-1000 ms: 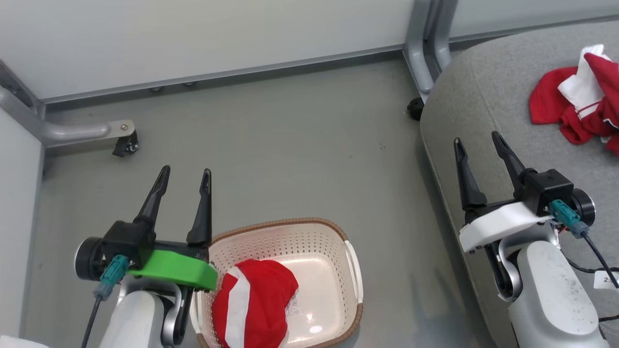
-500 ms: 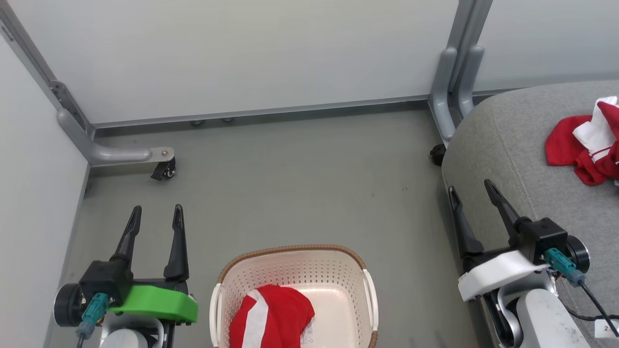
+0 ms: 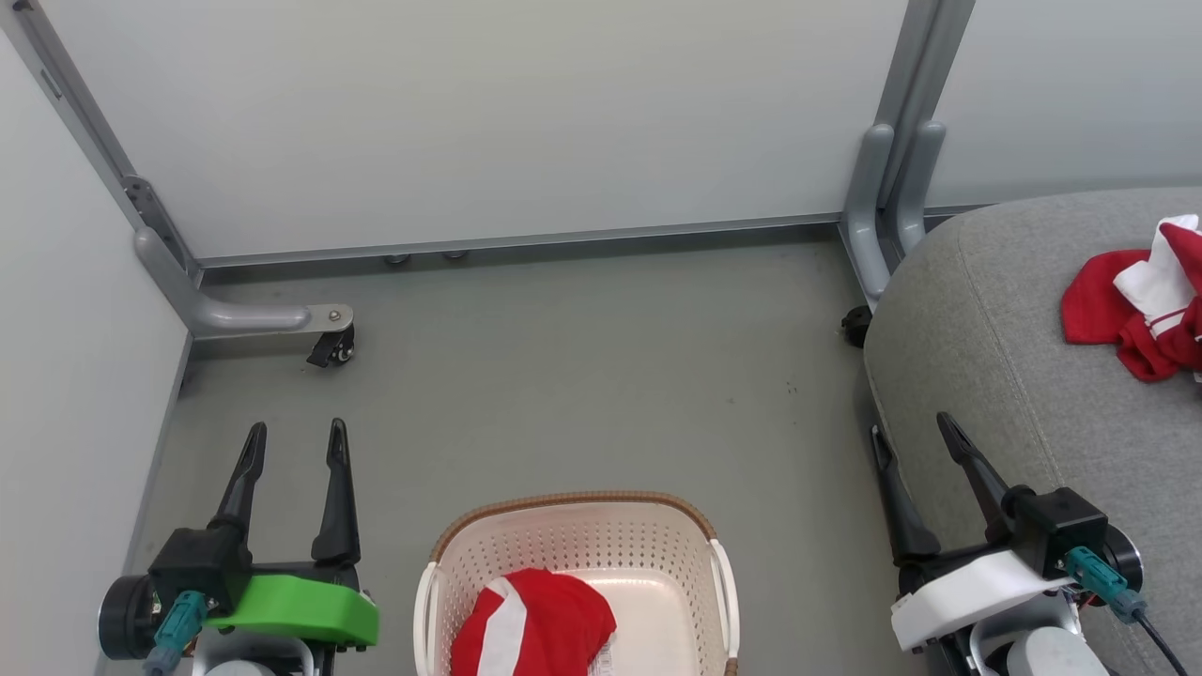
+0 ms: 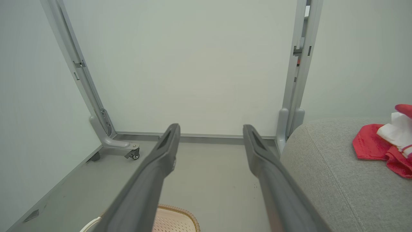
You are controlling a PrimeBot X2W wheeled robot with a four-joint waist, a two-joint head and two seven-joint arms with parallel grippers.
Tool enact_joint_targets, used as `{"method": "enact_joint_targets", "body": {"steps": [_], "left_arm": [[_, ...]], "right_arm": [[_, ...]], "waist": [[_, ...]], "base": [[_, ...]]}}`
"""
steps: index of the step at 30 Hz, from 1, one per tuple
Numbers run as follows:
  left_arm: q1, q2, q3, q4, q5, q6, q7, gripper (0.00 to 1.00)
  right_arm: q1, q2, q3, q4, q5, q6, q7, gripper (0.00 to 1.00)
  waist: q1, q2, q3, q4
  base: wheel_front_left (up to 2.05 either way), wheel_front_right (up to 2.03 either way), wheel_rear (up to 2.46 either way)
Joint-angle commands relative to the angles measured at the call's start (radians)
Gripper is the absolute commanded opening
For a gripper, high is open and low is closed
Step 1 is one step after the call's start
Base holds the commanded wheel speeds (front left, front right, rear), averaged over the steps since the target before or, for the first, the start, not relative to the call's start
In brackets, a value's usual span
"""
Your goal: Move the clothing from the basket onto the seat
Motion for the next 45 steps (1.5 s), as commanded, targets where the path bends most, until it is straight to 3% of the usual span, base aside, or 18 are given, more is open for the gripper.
{"method": "enact_joint_targets", "body": {"steps": [1,33,45], "left_arm": [[0.016,-0.002,0.005,-0.005,0.008,-0.003,-0.001,1.0],[-0.014,-0.008,0.016,0.002,0.016,-0.014,-0.001,1.0],[-0.089,0.005,-0.034,0.019,0.028,-0.019,-0.001,1.0]], "right_arm": [[0.017,-0.004,0.004,-0.008,0.006,-0.001,-0.002,1.0],[0.019,-0.004,0.012,-0.016,-0.011,-0.001,-0.002,1.0],[-0.024,-0.004,0.026,-0.03,-0.02,-0.001,-0.002,1.0]], "waist": [[0.0001,0.0087,0.0,-0.001],[0.0001,0.0087,0.033,-0.007],[0.0001,0.0087,0.09,-0.053]], "base": [[0.0,0.0,0.0],[0.0,0.0,0.0],[0.0,0.0,0.0]]}}
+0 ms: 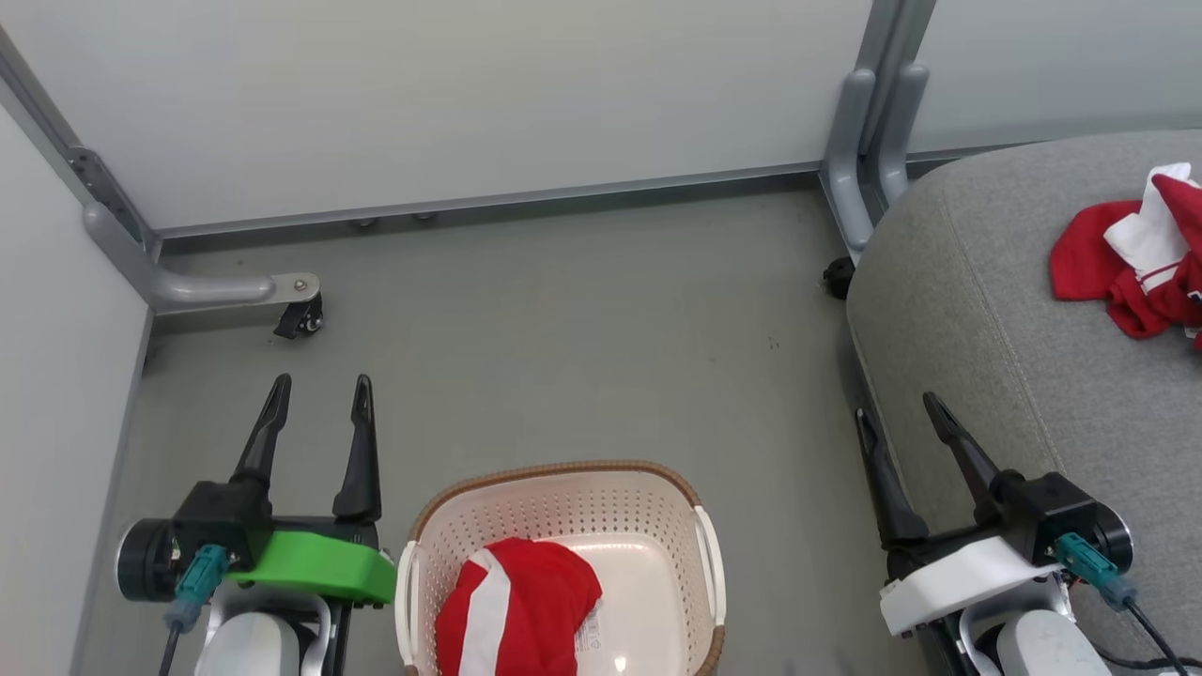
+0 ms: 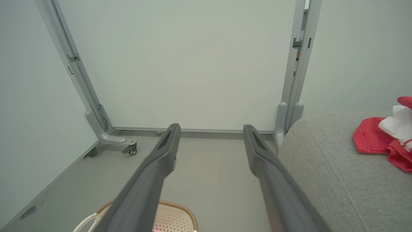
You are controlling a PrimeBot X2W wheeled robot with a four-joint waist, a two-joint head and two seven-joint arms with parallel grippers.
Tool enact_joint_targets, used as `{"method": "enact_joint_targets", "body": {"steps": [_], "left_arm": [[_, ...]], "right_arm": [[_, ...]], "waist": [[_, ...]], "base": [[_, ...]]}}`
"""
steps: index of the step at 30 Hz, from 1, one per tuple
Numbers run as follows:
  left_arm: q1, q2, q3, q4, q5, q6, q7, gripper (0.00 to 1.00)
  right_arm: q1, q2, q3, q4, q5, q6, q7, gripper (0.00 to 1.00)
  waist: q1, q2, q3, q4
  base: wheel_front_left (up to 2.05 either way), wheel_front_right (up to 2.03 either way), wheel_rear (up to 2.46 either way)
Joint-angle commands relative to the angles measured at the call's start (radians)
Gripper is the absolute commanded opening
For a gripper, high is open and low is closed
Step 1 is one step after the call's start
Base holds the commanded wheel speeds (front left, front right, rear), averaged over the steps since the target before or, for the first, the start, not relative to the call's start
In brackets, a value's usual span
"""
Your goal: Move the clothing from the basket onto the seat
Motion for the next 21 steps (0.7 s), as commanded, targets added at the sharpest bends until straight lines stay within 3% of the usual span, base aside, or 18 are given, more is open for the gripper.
{"method": "enact_joint_targets", "body": {"steps": [1,21], "left_arm": [[-0.029,0.011,-0.01,0.005,0.009,-0.003,-0.001,1.0],[-0.278,0.174,-0.303,0.228,-0.064,-0.004,-0.001,1.0]], "right_arm": [[-0.018,-0.004,0.002,-0.007,-0.007,-0.001,-0.002,1.0],[-0.174,-0.003,0.026,-0.075,-0.026,-0.001,-0.002,1.0]], "waist": [[0.0,0.0087,0.03,-0.022],[0.0,0.0087,0.305,-0.178]], "base": [[0.0,0.0,0.0],[0.0,0.0,0.0]]}}
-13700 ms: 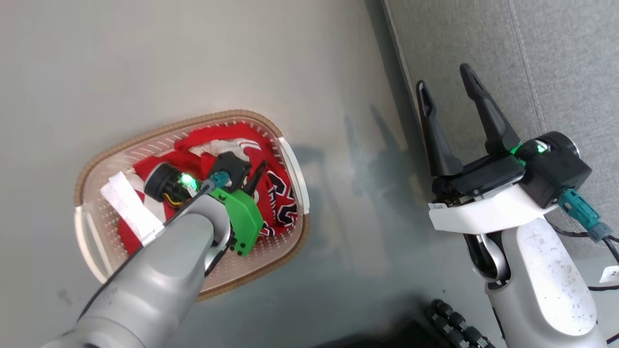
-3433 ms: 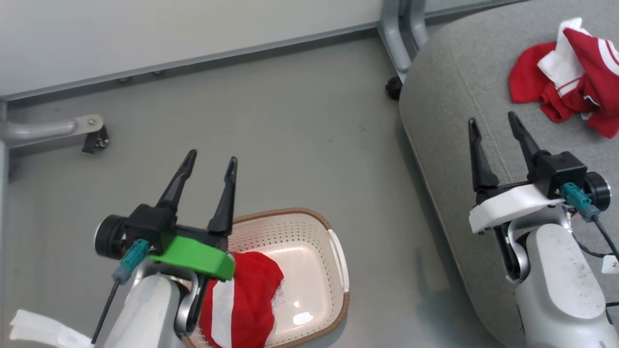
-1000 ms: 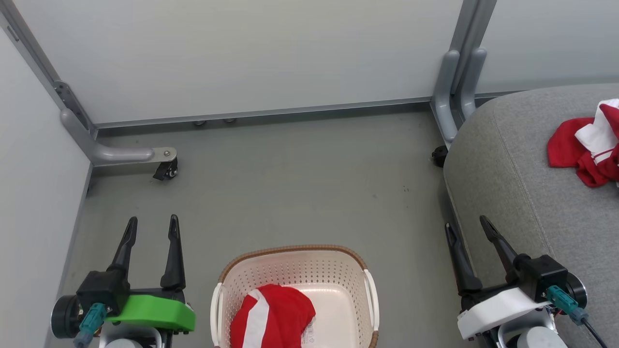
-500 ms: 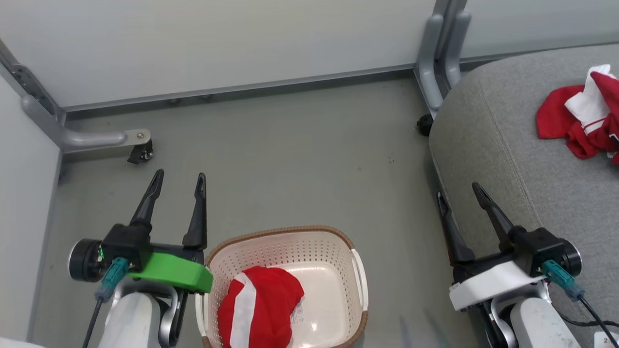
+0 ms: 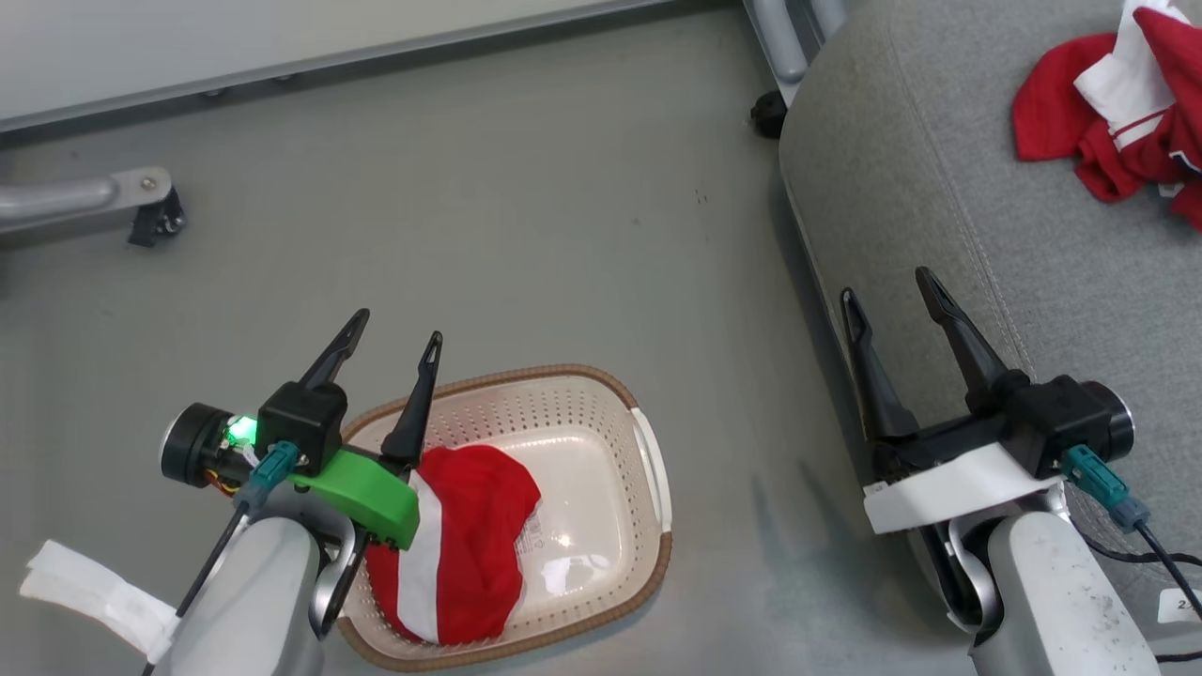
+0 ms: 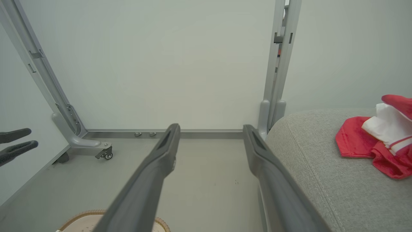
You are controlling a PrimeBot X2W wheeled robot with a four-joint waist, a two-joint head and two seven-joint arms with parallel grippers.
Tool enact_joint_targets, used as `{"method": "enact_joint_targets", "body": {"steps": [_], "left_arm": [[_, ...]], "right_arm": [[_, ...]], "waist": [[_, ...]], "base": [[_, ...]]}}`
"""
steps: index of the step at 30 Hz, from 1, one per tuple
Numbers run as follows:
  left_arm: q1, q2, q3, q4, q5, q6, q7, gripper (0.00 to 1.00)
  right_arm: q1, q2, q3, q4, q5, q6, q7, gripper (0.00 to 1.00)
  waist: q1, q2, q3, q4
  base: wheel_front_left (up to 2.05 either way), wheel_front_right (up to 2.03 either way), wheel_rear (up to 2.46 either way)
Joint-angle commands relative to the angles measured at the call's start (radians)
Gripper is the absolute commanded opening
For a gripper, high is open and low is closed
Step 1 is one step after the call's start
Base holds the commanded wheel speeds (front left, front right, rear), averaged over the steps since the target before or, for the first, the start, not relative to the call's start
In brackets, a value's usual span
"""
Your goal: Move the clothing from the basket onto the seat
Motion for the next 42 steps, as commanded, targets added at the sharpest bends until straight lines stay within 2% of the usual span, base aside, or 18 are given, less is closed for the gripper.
{"method": "enact_joint_targets", "body": {"steps": [1,23,42], "left_arm": [[-0.03,0.016,-0.015,0.021,-0.014,-0.003,-0.001,1.0],[-0.277,0.09,-0.296,0.387,-0.053,-0.003,-0.001,1.0],[-0.462,0.055,-0.529,0.727,-0.088,-0.003,0.006,1.0]], "right_arm": [[-0.02,-0.003,0.002,-0.01,-0.003,-0.001,-0.002,1.0],[-0.169,-0.003,0.031,-0.094,0.009,-0.001,-0.002,1.0],[-0.22,-0.003,0.038,-0.16,0.026,-0.001,-0.002,1.0]], "waist": [[0.0,0.0087,0.081,-0.055],[0.0,0.0087,0.385,-0.12],[0.0,0.0087,0.565,-0.17]], "base": [[0.0,0.0,0.0],[0.0,0.0,0.0],[0.0,0.0,0.0]]}}
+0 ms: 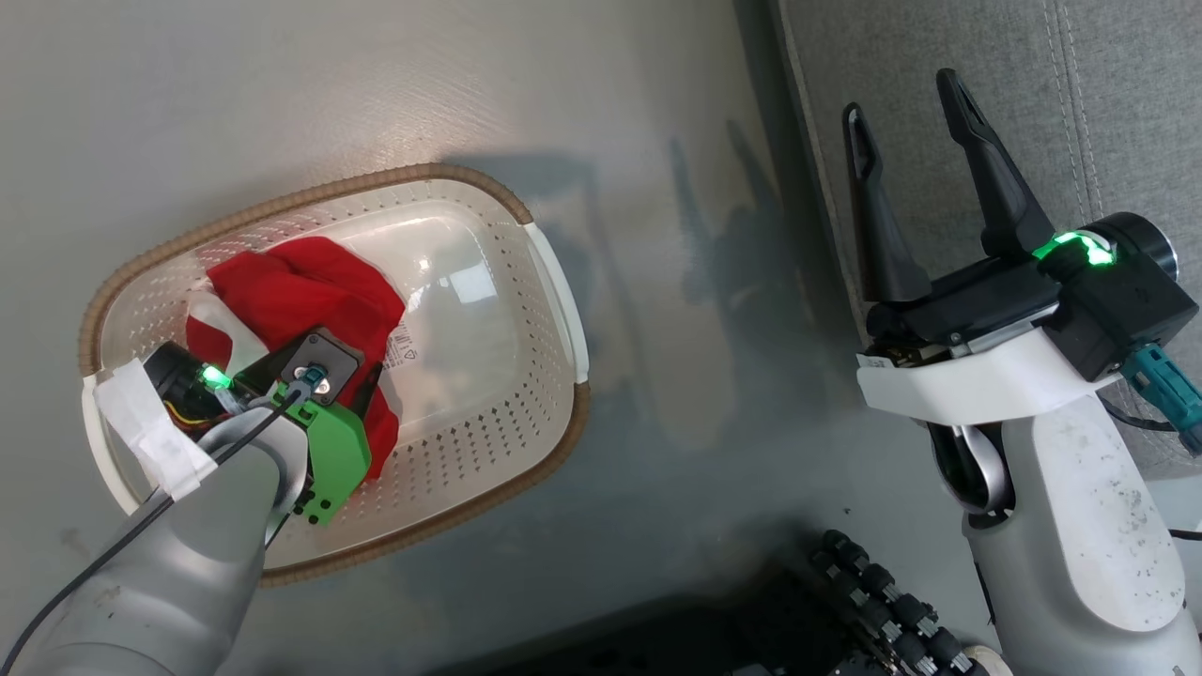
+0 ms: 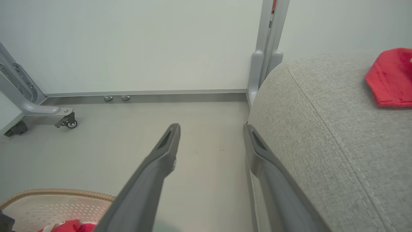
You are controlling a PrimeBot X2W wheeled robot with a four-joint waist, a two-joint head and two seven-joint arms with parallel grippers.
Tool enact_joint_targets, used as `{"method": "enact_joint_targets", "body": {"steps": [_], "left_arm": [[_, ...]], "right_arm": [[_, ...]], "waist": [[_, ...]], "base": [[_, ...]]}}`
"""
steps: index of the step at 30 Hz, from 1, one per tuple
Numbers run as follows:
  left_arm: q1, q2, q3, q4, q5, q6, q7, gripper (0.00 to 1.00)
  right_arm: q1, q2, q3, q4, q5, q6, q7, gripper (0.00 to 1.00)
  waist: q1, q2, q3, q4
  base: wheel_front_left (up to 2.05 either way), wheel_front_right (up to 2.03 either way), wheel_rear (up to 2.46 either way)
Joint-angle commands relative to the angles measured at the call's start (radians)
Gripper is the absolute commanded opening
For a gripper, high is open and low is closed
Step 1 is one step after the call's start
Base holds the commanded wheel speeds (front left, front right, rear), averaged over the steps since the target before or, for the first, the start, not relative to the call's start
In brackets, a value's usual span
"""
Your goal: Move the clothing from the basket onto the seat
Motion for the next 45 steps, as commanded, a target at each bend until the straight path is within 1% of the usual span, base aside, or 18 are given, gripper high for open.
{"method": "enact_joint_targets", "body": {"steps": [1,8,15,24,31,32,34,39,45], "left_arm": [[-0.03,0.001,-0.014,0.018,0.008,-0.003,0.008,1.0],[-0.085,0.001,-0.071,0.083,-0.002,-0.002,0.036,1.0],[-0.144,0.015,-0.118,0.111,0.026,0.0,0.082,1.0],[-0.201,0.018,-0.149,0.123,0.037,0.015,0.144,1.0],[-0.225,0.001,-0.167,0.126,0.044,0.033,0.205,1.0],[-0.226,-0.003,-0.171,0.126,0.047,0.036,0.215,0.9],[-0.227,-0.015,-0.178,0.125,0.048,0.042,0.237,0.0],[-0.204,-0.044,-0.188,0.126,0.044,0.064,0.278,0.0],[-0.183,-0.081,-0.193,0.126,0.033,0.083,0.245,0.0]], "right_arm": [[-0.009,-0.002,0.0,-0.008,0.007,-0.001,-0.002,1.0],[-0.005,-0.002,-0.003,-0.026,0.013,-0.001,-0.002,1.0],[0.002,-0.002,-0.008,-0.048,0.008,-0.001,-0.002,1.0],[0.012,-0.002,0.008,-0.07,0.004,-0.001,-0.002,1.0],[0.024,-0.002,0.014,-0.082,-0.002,-0.001,-0.002,1.0],[0.026,-0.002,0.013,-0.083,-0.003,-0.001,-0.002,1.0],[0.033,-0.002,0.012,-0.085,-0.004,-0.001,-0.002,1.0],[0.036,-0.002,0.009,-0.079,-0.006,-0.001,-0.002,1.0],[0.017,-0.002,0.012,-0.062,-0.009,-0.001,-0.002,1.0]], "waist": [[-0.0001,0.0087,0.028,-0.017],[-0.0001,0.0087,0.069,-0.029],[-0.0001,0.0087,0.116,-0.029],[-0.0001,0.0087,0.16,-0.031],[-0.0001,0.0087,0.178,-0.037],[-0.0001,0.0087,0.178,-0.037],[-0.0001,0.0087,0.178,-0.035],[-0.0001,0.0087,0.174,-0.028],[-0.0001,0.0087,0.14,-0.019]], "base": [[0.0,0.0,0.0],[0.0,0.0,0.0],[0.0,0.0,0.0],[0.0,0.0,0.0],[0.0,0.0,0.0],[0.0,0.0,0.0],[0.0,0.0,0.0],[0.0,0.0,0.0],[0.0,0.0,0.0]]}}
